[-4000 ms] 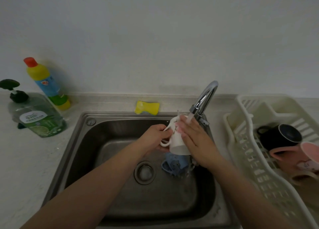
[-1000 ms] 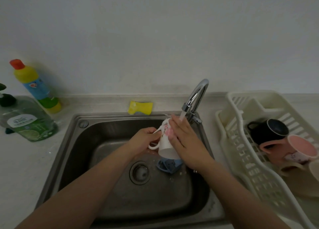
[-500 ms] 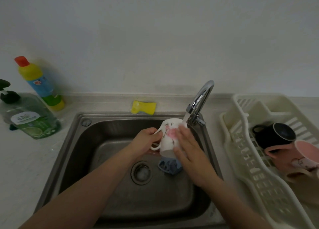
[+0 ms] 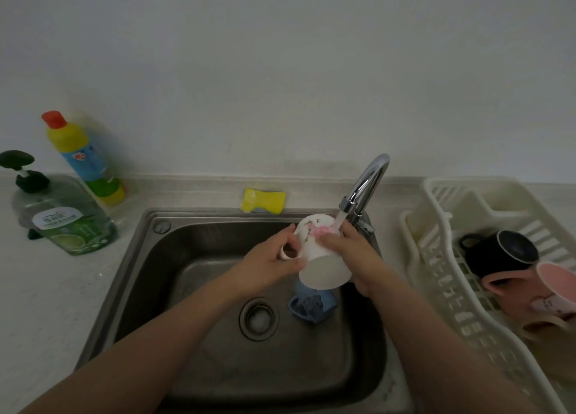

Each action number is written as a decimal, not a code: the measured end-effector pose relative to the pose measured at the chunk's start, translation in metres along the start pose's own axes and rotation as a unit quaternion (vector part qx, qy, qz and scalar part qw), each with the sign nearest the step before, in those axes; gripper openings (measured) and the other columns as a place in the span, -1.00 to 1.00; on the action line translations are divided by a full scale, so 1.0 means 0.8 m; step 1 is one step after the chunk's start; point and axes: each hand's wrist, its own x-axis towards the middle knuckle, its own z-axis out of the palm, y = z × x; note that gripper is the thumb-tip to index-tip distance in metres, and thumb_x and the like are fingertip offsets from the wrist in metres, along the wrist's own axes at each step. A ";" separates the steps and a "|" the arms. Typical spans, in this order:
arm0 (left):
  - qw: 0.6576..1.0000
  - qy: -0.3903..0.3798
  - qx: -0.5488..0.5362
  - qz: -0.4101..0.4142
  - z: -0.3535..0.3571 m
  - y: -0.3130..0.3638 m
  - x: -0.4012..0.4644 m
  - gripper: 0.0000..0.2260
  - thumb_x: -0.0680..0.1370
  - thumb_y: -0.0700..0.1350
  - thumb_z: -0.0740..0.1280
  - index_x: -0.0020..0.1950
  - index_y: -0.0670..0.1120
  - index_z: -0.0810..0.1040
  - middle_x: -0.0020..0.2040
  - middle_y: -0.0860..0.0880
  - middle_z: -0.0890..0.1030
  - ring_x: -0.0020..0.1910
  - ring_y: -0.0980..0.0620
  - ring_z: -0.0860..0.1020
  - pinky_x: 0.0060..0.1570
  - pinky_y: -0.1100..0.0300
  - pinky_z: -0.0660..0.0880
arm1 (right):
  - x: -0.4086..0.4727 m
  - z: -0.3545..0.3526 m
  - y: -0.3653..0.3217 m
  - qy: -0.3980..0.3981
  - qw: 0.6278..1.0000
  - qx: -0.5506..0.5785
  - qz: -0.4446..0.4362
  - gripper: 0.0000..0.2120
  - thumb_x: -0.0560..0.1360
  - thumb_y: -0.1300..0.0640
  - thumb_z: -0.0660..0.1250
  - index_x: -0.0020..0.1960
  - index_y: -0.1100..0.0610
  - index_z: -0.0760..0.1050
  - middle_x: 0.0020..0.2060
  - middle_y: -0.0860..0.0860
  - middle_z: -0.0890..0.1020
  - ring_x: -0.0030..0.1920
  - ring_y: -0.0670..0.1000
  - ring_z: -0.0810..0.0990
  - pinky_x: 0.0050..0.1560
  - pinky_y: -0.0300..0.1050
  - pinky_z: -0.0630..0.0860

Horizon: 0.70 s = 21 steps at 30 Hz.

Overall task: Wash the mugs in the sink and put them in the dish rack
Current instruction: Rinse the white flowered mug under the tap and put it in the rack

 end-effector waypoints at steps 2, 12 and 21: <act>0.997 -0.027 0.060 0.049 -0.010 0.004 -0.002 -0.84 0.52 -0.09 0.43 -0.12 0.07 0.46 0.46 0.17 0.31 0.46 0.42 0.14 0.27 0.31 0.35 | -0.001 -0.002 -0.007 -0.019 0.999 0.013 0.028 -0.53 0.40 -0.01 0.48 0.27 -0.04 0.46 0.05 0.12 0.65 -0.09 0.15 0.68 -0.16 0.08 0.64; 0.987 0.073 -0.127 -0.071 -0.005 -0.002 0.017 -0.84 0.60 -0.14 0.32 -0.16 -0.16 0.46 -0.02 -0.32 0.63 -0.08 -0.22 0.67 -0.08 -0.02 0.62 | -0.047 -0.017 0.010 -0.029 0.999 -0.025 0.029 -0.61 0.41 -0.35 0.27 0.11 -0.15 0.52 0.01 -0.11 0.65 0.05 -0.02 0.61 -0.09 -0.10 0.55; 0.981 0.067 -0.092 -0.157 0.030 0.013 0.038 -0.73 0.63 0.00 0.27 -0.04 -0.22 0.44 -0.14 -0.26 0.66 -0.35 -0.24 0.67 -0.41 0.10 0.57 | -0.037 -0.018 0.035 0.040 0.993 -0.029 -0.106 -0.69 0.40 0.12 0.51 0.11 0.05 0.53 -0.05 0.02 0.69 -0.07 -0.10 0.68 -0.15 -0.19 0.58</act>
